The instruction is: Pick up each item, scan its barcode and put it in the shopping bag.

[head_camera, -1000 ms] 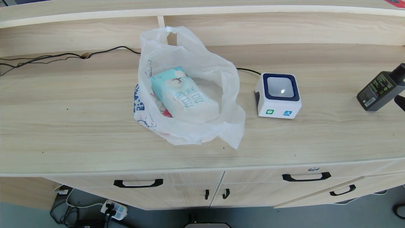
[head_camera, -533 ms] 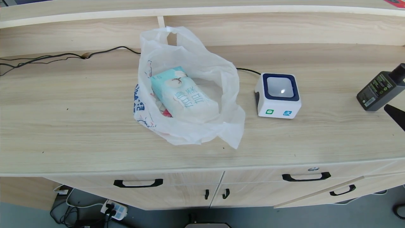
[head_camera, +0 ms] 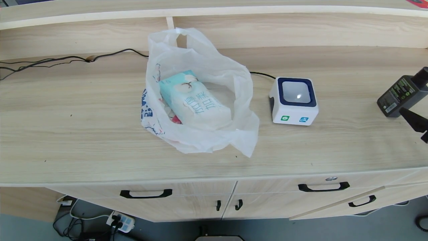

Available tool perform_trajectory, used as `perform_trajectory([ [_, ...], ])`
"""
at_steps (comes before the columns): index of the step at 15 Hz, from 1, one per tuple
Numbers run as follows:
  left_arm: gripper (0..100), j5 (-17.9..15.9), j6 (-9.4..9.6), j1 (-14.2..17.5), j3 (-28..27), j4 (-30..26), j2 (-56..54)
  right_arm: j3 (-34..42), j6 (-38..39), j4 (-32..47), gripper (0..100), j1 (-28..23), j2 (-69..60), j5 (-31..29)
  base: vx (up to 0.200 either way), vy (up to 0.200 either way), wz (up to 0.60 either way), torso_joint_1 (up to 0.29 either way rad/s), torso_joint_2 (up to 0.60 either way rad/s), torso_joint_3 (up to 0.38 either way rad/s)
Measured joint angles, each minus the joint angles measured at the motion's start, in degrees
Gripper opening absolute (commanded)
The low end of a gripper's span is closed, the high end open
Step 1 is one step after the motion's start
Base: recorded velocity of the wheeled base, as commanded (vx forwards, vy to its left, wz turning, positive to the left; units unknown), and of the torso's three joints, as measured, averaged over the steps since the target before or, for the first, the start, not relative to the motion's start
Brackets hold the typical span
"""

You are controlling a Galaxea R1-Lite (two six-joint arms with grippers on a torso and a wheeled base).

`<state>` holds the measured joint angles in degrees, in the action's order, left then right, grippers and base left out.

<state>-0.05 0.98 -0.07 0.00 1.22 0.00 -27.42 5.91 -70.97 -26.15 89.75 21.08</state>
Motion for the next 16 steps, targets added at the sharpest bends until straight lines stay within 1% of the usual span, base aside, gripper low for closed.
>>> perform_trajectory([
  [3, 100, 0.0, 0.0, 0.0, 0.0, 0.0, 0.0, -5.7, 3.6, -1.9, 100, 0.3, 4.0, 0.2, 0.0, 0.0, 0.0, 0.0, 0.0, 0.0],
  [8, 100, 0.0, -0.02, 0.0, 0.0, 0.0, 0.0, -12.2, 4.2, -3.7, 100, 0.8, 9.3, 1.0, 0.0, 0.0, 0.0, 0.0, 0.0, 0.0],
  [11, 100, 0.0, 0.0, 0.0, 0.0, 0.0, 0.0, -14.5, 4.2, -8.5, 100, 1.2, 12.7, 1.2, 0.0, 0.0, 0.0, 0.0, 0.0, 0.0],
  [16, 100, 0.0, -0.02, 0.0, 0.0, 0.0, 0.0, -16.4, 4.8, -12.5, 100, 1.3, 17.8, 1.6, 0.0, 0.0, 0.0, 0.0, 0.0, 0.0],
])
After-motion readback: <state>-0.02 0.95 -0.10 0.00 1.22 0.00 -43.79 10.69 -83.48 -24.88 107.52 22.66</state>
